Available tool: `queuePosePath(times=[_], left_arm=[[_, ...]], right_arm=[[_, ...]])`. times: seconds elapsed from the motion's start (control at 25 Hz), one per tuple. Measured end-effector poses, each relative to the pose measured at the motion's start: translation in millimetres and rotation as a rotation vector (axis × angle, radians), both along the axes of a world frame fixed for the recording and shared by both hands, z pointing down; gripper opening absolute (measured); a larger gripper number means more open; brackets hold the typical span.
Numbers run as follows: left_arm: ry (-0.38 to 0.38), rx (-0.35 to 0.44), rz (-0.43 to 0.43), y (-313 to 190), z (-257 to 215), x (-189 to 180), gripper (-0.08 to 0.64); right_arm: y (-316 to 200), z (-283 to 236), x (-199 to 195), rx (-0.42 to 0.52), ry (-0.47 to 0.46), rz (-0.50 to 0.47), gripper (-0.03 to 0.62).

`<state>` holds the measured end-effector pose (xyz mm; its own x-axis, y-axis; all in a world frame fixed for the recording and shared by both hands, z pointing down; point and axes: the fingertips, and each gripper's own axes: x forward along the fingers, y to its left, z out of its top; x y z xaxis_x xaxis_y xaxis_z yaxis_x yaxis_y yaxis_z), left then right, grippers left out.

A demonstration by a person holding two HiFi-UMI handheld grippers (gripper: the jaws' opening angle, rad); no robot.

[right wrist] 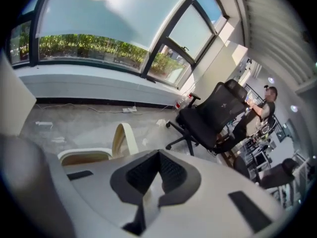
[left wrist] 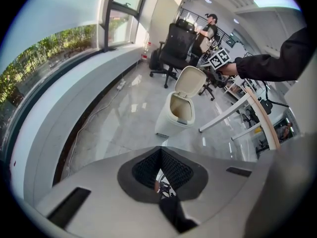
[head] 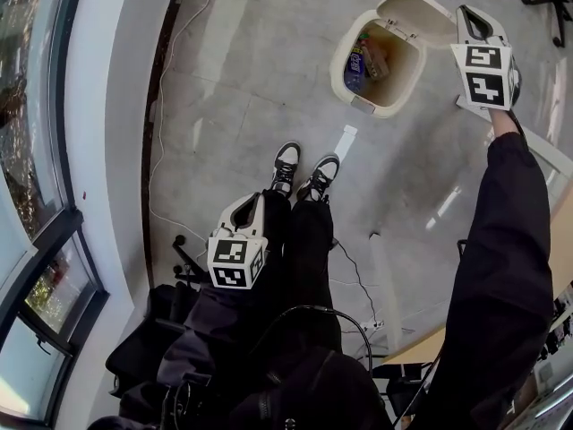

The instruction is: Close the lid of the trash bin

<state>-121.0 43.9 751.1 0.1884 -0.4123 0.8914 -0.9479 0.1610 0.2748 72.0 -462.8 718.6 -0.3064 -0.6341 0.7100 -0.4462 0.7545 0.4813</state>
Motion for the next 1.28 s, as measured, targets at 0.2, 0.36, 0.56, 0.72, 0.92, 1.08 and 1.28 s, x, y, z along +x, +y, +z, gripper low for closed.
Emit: queuePosePath(times=[0.2,0.36,0.56,0.72,0.92,1.08,1.28], left_arm=[[0.0,-0.002,-0.007,3,2,-4,0.0],[0.005,-0.003,-0.006,6,1,-5,0.002],[0.012,0.003,-0.002,8,0,0,0.002],[0.011,0.013,0.002,9,0,1,0.002],[0.01,0.01,0.002,17,2,3,0.002],[0.021,0.011,0.01,22,3,9,0.002],[0.023,0.007,0.012,30,6,10,0.002]], right_arm=[[-6,18,7,-0.039,0.122,-0.032,0.002],[3,19,6,-0.067,0.166,-0.096,0.002],[36,29,-1,-0.129,0.186,-0.173,0.002],[76,43,-5,-0.127,0.214,-0.243,0.002],[128,64,-10,-0.171,0.196,-0.279,0.002],[165,86,-11,-0.226,0.177,-0.268,0.002],[194,111,-14,-0.281,0.157,-0.251,0.002]])
